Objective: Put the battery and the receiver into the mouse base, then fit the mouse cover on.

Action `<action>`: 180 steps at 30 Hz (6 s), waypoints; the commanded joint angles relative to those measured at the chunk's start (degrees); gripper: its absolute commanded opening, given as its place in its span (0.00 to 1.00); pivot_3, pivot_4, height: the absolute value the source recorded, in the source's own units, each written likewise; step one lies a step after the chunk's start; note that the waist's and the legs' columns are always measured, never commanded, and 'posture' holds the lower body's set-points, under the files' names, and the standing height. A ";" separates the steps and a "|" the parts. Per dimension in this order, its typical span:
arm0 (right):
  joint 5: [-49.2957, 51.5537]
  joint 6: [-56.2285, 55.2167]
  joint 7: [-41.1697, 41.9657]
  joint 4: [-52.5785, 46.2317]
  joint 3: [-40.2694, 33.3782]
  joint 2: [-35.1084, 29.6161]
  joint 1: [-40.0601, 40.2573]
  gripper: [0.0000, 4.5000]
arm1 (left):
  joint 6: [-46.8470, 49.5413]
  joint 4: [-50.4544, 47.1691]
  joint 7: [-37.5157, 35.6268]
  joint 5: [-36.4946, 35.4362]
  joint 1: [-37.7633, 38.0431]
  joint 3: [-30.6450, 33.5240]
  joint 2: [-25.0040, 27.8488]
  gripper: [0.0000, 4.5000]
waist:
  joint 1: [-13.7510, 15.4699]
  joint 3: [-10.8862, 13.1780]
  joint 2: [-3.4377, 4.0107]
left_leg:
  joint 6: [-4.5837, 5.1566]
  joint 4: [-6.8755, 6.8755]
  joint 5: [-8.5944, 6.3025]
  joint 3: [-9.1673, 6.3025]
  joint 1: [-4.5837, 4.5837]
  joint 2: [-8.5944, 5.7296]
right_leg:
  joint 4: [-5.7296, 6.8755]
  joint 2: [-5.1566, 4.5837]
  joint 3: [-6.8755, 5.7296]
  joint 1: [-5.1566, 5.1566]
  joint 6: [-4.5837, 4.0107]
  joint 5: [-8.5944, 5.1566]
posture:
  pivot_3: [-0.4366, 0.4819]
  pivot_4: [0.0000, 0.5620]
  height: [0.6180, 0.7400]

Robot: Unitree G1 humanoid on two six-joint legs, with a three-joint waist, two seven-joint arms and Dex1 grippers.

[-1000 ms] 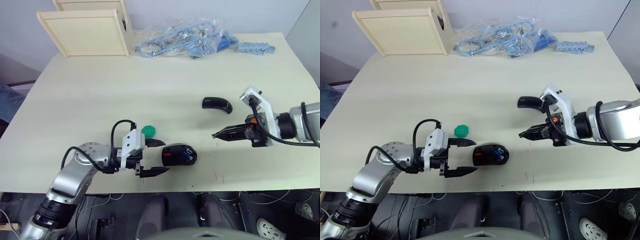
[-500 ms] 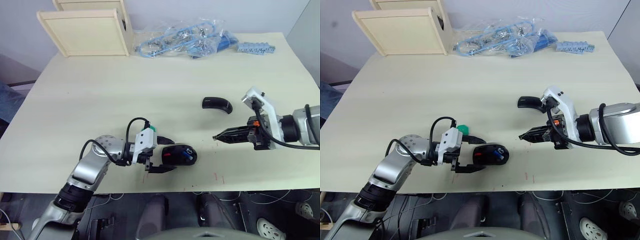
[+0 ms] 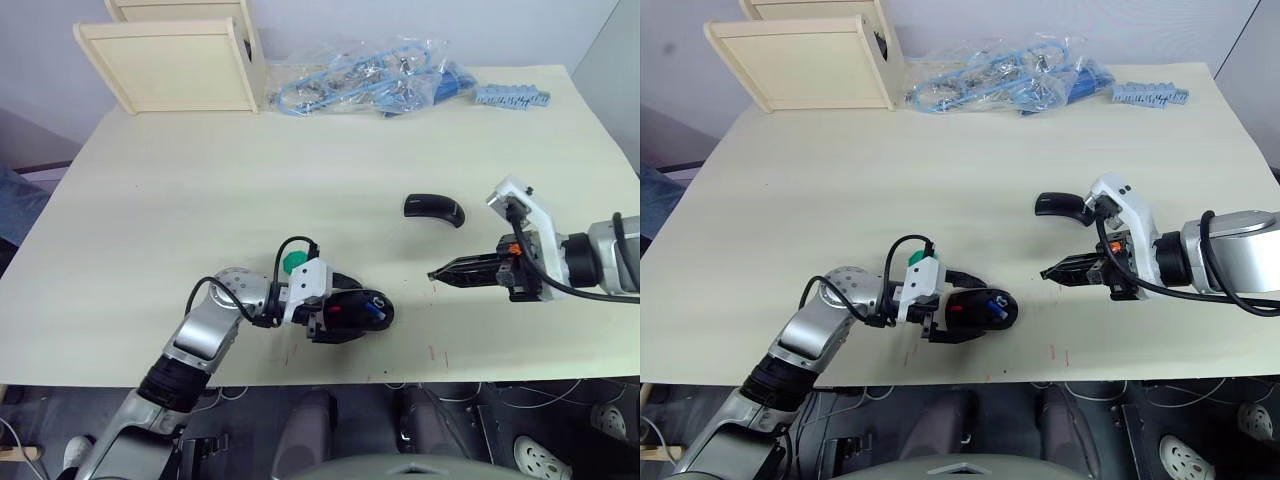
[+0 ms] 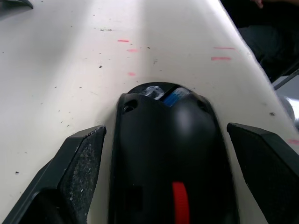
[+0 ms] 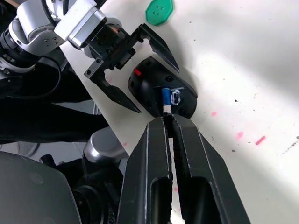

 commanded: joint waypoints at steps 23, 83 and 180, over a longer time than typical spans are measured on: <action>-5.36 8.22 -16.12 3.43 18.01 17.88 -22.18 0.00 | 0.80 -2.07 3.47 1.56 0.25 -0.51 -1.41 0.67 | 0.03 -0.03 0.06 | 0.00 0.03 0.00 -0.06 -0.01 0.04 | 0.00 -0.02 0.01 -0.01 0.01 0.02 | 0.48 0.27 1.00; -21.51 24.52 -15.25 19.33 27.37 36.85 -28.38 0.00 | 2.62 -4.82 5.86 2.39 1.79 -1.84 -2.61 0.67 | -0.21 -0.05 0.10 | 0.00 0.03 0.00 -0.12 -0.01 -0.11 | 0.06 -0.03 -0.08 -0.02 0.00 0.03 | 0.48 0.27 1.00; -17.58 24.52 -24.58 19.09 30.78 39.60 -27.15 0.12 | 2.55 -4.71 7.11 2.96 2.76 -2.16 -3.72 0.67 | -0.21 -0.42 0.28 | 0.00 0.02 0.00 -0.16 0.10 -0.12 | 0.06 -0.04 -0.09 0.06 -0.01 0.03 | 0.48 0.27 1.00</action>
